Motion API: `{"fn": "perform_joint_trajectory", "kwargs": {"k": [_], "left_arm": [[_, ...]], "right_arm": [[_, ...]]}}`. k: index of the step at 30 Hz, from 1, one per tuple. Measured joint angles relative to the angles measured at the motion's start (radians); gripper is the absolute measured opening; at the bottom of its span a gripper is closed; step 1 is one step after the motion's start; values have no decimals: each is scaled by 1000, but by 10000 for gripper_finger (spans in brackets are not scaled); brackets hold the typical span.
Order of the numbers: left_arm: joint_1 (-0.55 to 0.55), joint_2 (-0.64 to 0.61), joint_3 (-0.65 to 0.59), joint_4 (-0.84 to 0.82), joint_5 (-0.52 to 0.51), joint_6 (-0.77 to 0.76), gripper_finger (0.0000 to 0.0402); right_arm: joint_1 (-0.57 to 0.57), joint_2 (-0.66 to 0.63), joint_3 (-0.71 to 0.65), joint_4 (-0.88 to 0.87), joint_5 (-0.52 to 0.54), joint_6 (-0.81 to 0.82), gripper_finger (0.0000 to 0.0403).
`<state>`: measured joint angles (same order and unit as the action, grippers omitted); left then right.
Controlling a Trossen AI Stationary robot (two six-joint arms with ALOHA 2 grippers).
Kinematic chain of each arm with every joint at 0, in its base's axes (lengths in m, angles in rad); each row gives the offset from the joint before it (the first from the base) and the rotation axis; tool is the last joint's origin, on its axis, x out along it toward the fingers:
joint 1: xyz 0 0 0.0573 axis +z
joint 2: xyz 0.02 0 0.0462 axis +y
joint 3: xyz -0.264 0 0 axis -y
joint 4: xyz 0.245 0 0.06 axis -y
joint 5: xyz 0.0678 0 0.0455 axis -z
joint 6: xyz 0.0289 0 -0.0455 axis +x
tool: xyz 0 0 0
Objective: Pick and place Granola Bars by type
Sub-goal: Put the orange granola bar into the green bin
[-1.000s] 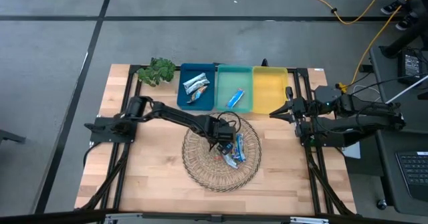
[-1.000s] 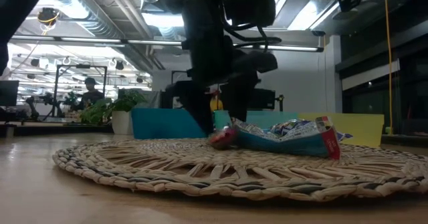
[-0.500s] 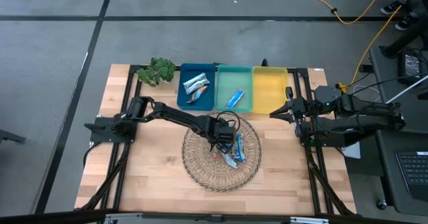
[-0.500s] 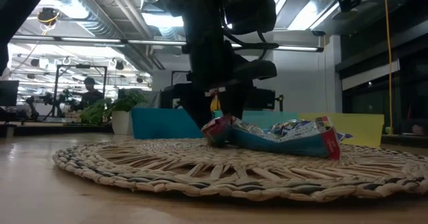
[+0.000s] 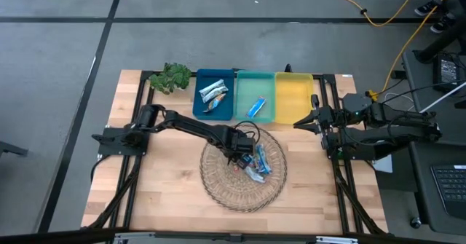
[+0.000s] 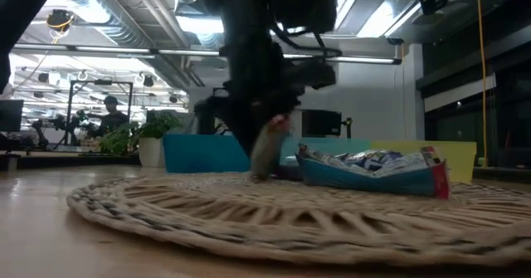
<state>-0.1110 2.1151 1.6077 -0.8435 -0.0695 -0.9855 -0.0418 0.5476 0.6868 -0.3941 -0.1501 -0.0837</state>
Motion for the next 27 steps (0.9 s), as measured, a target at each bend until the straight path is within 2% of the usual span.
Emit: {"fn": "perform_joint_trajectory", "kwargs": {"k": [8, 18, 27], "left_arm": [[1, -113, 0, -108, -62, 36, 79], [20, -288, 1, -110, -183, 137, 79], [69, -461, 2, -92, -235, 343, 79]], "right_arm": [[0, 0, 0, 0, 0, 0, 32], [0, 0, 0, 0, 0, 0, 32], [0, 0, 0, 0, 0, 0, 32]]}}
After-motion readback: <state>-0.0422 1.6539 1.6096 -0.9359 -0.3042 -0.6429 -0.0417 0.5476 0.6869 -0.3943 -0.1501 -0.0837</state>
